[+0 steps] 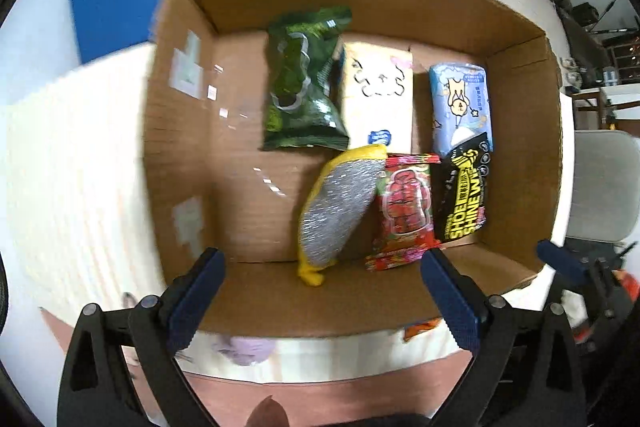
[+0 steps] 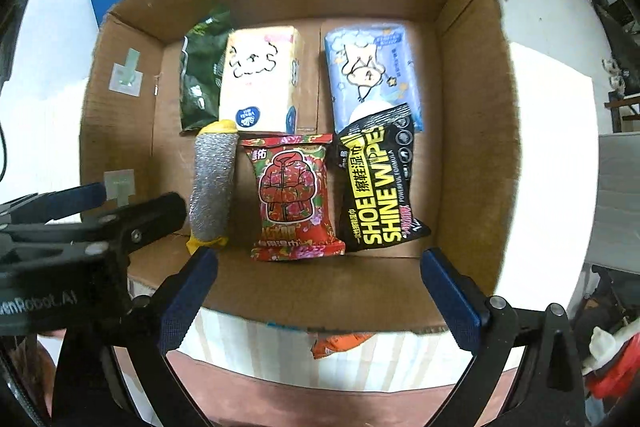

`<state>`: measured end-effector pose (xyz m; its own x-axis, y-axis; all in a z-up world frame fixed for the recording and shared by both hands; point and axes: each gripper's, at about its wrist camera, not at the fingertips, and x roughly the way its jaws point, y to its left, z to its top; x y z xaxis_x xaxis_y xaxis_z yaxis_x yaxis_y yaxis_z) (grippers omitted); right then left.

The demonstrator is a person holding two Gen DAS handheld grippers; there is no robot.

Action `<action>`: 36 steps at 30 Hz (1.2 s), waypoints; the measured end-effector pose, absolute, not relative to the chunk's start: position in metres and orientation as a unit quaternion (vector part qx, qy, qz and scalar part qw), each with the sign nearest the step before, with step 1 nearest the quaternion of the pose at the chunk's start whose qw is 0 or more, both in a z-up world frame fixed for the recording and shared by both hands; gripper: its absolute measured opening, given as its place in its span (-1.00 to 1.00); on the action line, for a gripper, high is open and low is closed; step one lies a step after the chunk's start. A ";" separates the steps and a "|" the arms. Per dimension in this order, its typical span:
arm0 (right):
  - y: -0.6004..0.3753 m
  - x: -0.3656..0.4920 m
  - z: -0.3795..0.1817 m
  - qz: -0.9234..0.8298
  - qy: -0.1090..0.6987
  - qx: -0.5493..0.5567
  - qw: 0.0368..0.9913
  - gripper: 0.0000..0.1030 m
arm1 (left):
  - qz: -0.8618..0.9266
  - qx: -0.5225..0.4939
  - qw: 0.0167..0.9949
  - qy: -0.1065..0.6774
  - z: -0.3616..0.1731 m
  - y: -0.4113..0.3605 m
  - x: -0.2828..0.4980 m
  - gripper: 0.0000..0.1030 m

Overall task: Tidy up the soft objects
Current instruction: 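Carry sponge and red-floral bag into the box and open both tools, then grasp the lilac cloth with left tool while right tool grasps orange bag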

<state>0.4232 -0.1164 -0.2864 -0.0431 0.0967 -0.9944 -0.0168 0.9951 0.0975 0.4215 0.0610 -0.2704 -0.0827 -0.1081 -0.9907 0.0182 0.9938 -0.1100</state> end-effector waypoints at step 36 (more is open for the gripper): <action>-0.121 0.289 -0.393 0.079 0.717 -0.026 0.692 0.38 | 0.027 0.046 0.683 0.728 -0.395 0.107 0.290 0.79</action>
